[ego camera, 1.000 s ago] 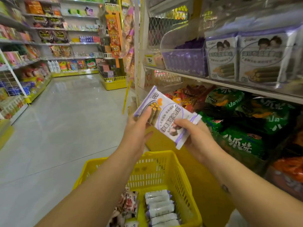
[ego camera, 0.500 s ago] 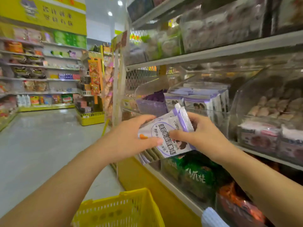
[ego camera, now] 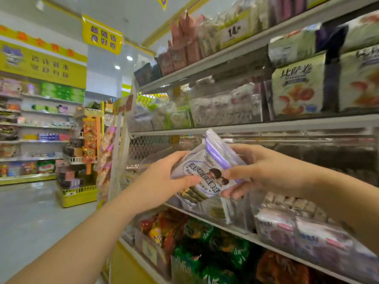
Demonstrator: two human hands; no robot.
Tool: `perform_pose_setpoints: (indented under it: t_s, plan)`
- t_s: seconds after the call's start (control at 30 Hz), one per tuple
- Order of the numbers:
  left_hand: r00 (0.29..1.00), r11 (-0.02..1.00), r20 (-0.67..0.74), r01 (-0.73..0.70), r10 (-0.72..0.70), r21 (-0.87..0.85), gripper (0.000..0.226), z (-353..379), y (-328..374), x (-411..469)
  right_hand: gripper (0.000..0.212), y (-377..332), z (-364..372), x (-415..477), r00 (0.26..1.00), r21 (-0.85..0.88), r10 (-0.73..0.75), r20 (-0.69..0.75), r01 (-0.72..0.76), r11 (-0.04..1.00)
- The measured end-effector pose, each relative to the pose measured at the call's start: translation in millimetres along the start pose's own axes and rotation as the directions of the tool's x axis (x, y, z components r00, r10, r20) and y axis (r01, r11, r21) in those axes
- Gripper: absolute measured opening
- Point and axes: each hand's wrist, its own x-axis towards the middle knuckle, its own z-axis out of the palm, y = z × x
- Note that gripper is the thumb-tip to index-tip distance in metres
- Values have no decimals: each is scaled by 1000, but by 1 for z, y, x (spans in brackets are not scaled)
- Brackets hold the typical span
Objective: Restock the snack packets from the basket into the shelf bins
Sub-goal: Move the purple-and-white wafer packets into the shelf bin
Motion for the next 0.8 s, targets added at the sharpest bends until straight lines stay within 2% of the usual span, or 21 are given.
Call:
perform_pose_setpoints:
  t_s: [0.07,0.1,0.17,0.23,0.27,0.33,0.4,0.47,0.57,0.63,0.7,0.8]
  plan:
    - [999,999,-27,-47,46,-18,49,3,5,17,47,-5,-9,4,996,1,-27,-81,27,1000]
    - [995,997,-61,-74,74,1,46,6,8,25,43,-6,-11,7,988,-55,-58,-143,50,997]
    - [969,980,-195,-122,151,156,51,13,10,42,42,-7,-17,13,947,-289,-173,-272,91,953]
    - [904,932,-363,-95,227,349,53,23,14,55,44,-8,-23,19,887,-557,-320,-332,90,825]
    - [871,927,-430,-69,237,370,50,28,15,60,47,-10,-26,21,860,-654,-383,-337,79,752]
    - [856,974,-488,-71,170,214,43,38,16,70,56,-9,-33,24,820,-791,-480,-311,56,609]
    - [896,995,-442,-73,35,-69,38,46,13,82,65,-3,-40,27,814,-876,-512,-273,9,482]
    - [947,948,-314,-41,-63,-315,47,51,11,92,67,6,-47,25,824,-911,-502,-262,-39,410]
    - [990,853,-138,-54,-22,-520,57,64,4,101,64,19,-58,24,825,-911,-491,-280,-66,408]
    - [998,824,-55,-59,34,-563,66,72,0,108,64,26,-65,25,825,-910,-478,-301,-98,404]
    - [998,838,-14,-53,53,-543,70,77,-5,118,64,33,-71,27,829,-910,-451,-331,-154,385]
    - [998,881,-27,-57,51,-470,53,84,-14,135,65,42,-82,31,841,-907,-403,-361,-216,361]
